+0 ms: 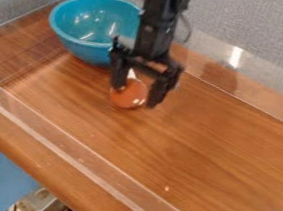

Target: Put the mushroom in the blue bowl

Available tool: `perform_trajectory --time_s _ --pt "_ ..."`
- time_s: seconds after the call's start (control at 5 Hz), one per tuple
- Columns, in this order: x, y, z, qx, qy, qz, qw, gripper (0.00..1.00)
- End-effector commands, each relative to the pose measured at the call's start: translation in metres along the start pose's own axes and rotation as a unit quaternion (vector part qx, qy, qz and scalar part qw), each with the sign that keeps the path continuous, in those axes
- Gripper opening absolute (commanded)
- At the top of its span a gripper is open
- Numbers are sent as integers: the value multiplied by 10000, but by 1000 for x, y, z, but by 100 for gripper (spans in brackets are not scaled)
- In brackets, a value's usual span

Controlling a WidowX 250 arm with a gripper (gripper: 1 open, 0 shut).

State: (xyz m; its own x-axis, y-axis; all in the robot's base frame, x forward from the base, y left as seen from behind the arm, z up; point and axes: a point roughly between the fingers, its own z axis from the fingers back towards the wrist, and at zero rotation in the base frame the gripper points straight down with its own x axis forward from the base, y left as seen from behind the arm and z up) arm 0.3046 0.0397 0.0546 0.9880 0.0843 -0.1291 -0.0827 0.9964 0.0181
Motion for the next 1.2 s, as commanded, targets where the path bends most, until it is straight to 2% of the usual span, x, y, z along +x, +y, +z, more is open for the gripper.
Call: perform_trajectory --time_s 0.0,0.2,0.4,0.6,0.8,1.0 --pt "5 12 -11 42 -179 85 9998 100" --pt "3 12 -26 59 -154 13 9999 100" --pt "18 13 -27 12 -159 394 9991 100" --pt "31 12 -25 -36 -164 770 9969 100" --pt "27 5 -25 -3 -176 477 9987 100" --pt "23 -2 -25 20 -191 177 9997 0"
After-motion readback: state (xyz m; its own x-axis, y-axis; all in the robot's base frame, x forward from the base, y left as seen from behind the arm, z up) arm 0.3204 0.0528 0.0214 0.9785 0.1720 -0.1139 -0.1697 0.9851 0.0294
